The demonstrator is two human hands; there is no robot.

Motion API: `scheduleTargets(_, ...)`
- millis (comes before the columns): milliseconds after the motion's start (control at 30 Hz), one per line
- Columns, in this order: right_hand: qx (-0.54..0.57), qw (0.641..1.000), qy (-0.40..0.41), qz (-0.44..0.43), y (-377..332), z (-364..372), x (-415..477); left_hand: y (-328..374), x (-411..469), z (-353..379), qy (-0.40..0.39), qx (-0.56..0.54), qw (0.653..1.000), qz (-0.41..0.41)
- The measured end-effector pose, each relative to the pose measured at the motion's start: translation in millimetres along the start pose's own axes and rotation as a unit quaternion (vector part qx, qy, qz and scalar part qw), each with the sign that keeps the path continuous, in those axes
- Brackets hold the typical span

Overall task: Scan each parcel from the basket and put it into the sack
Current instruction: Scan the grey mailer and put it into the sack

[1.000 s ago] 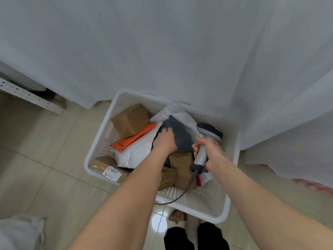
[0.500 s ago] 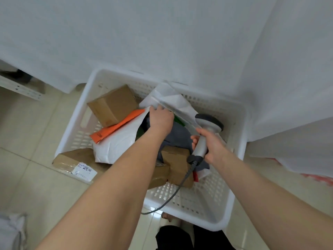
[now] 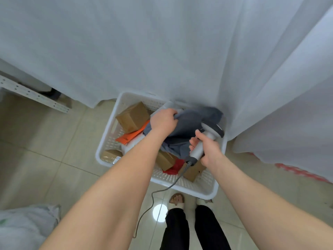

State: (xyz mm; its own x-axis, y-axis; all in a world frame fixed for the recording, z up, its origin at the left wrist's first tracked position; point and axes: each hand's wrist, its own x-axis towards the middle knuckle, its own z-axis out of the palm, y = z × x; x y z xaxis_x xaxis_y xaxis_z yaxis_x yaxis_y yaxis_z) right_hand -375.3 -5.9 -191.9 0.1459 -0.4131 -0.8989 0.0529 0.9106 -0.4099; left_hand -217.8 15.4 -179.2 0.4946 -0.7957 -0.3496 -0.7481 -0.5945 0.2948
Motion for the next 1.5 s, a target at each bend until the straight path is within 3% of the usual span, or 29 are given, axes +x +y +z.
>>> scheduleTargets(233,0.020,1.000,-0.010,-0.009,-18.8,13.8,-99.9,-7.9,-56.3,-104.2,-0.033,-0.140,0.987,-0.076)
scheduleTargets(467,0.025,0.998,-0.024,-0.049,-44.2,14.3,-174.6,-1.9,-106.1,-175.8,0.024,-0.221,0.967,-0.125)
scheduleTargets(800,0.041,0.991,-0.100,-0.084,-63.9,0.2,-287.0,16.0,-215.7,-256.3,0.098,-0.323,0.938,-0.076)
scheduleTargets(900,0.072,0.984,-0.127,-0.102,-67.7,2.8,-327.0,31.2,-250.5,-274.2,0.062,-0.334,0.940,-0.029)
scheduleTargets(1033,0.086,0.979,-0.125,-0.138,-66.7,15.5,-365.0,67.8,-288.4,-292.9,-0.047,-0.289,0.955,0.055)
scheduleTargets(1200,0.008,0.980,-0.076,-0.183,-71.0,32.7,-344.5,102.7,-309.5,-309.4,-0.150,-0.213,0.959,0.115)
scheduleTargets(1333,-0.097,0.971,-0.033,-0.215,-76.9,30.5,-387.9,84.1,-315.4,-328.1,-0.232,-0.278,0.926,0.106)
scheduleTargets(1400,-0.125,0.965,-0.044,-0.227,-78.4,33.1,-402.4,68.1,-314.6,-339.3,-0.184,-0.304,0.931,0.087)
scheduleTargets(1500,-0.166,0.954,-0.105,-0.228,-81.4,39.3,-425.3,44.8,-302.8,-356.5,-0.005,-0.323,0.946,0.039)
